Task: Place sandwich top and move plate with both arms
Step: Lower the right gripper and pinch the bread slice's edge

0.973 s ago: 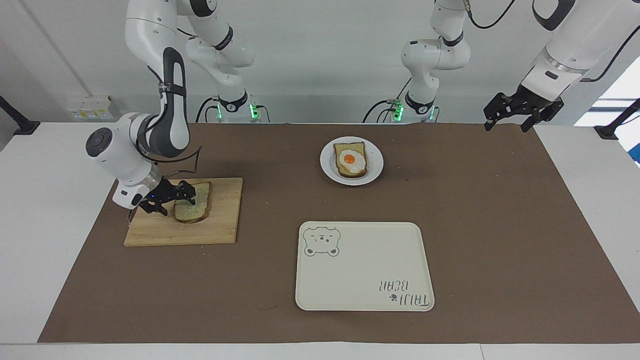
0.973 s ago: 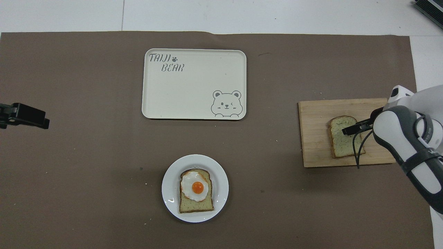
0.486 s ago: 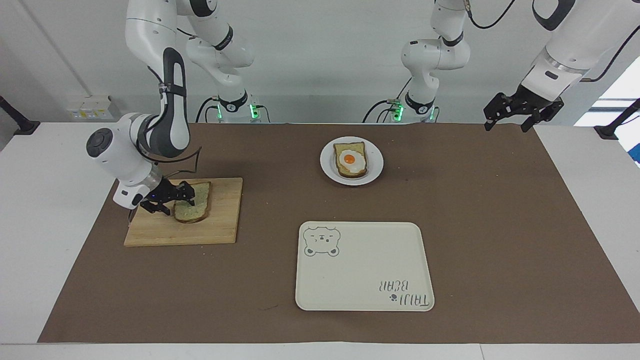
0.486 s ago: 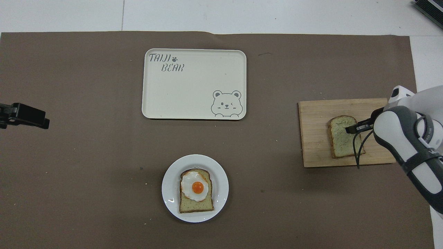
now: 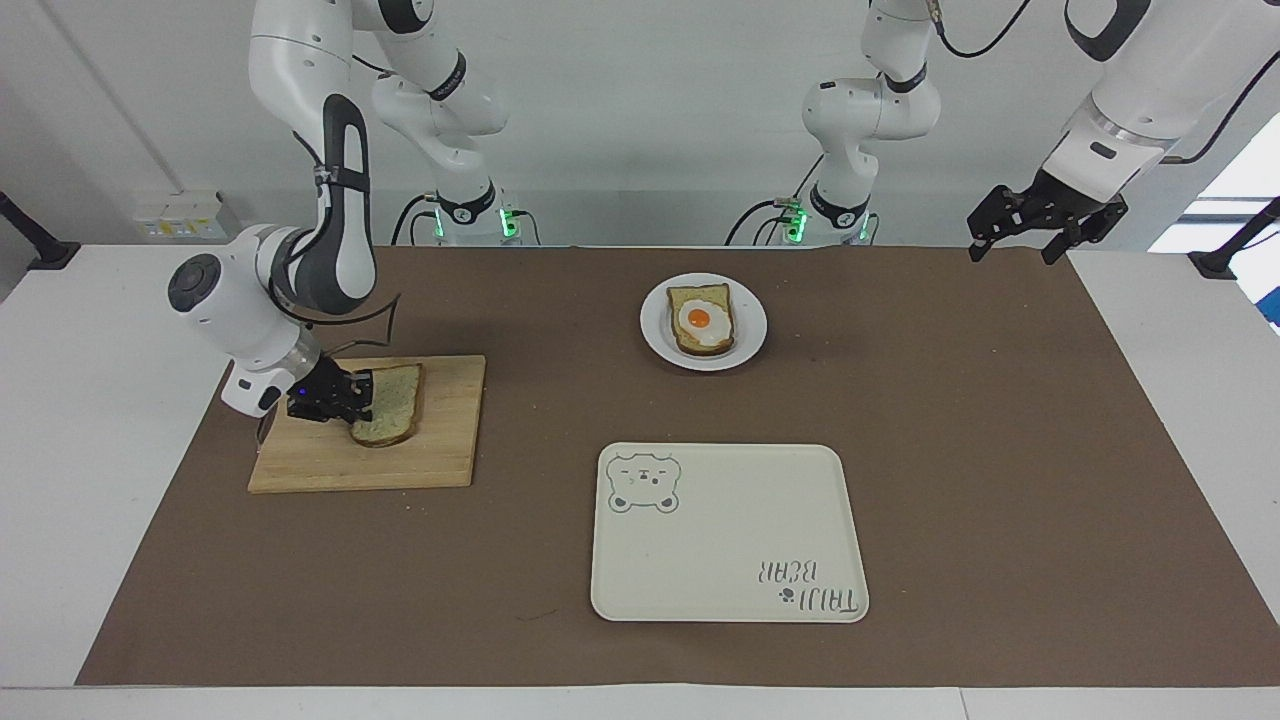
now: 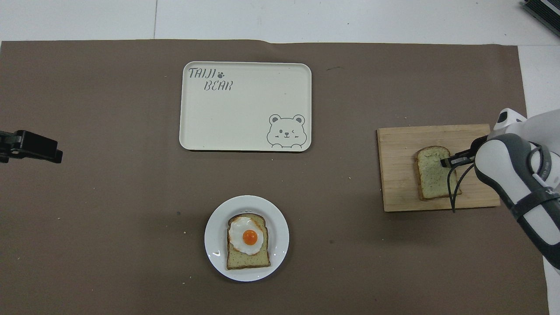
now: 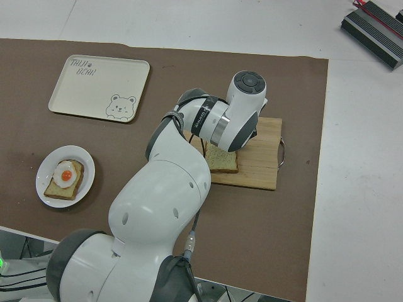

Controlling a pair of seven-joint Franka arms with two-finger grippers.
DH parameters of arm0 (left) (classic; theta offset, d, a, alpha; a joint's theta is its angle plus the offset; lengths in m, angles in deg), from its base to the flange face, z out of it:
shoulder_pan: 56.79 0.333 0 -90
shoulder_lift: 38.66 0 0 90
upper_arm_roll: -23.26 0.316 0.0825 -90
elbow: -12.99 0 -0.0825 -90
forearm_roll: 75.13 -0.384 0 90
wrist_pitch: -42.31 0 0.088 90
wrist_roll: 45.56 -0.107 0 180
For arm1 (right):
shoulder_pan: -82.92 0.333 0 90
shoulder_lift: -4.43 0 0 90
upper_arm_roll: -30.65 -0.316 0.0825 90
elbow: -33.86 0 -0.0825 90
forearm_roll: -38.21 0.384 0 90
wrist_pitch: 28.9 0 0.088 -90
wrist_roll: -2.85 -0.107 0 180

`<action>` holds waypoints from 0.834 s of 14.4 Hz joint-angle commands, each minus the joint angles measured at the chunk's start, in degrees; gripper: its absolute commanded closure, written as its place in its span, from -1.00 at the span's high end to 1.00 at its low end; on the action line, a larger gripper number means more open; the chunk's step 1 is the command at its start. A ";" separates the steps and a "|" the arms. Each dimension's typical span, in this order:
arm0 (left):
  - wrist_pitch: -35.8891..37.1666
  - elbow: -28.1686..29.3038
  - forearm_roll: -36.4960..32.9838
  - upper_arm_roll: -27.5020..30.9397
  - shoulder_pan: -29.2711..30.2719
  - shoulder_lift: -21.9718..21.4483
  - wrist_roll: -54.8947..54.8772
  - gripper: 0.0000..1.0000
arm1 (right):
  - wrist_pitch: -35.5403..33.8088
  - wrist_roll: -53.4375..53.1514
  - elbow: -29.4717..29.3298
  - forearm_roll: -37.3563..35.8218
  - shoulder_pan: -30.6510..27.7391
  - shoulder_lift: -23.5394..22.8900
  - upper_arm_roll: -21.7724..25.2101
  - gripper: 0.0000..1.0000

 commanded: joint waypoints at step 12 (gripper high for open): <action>-0.37 0.28 -0.57 0.13 -0.16 -0.15 0.50 1.00 | -6.92 -4.08 -4.87 1.21 0.26 0.91 -0.59 -1.00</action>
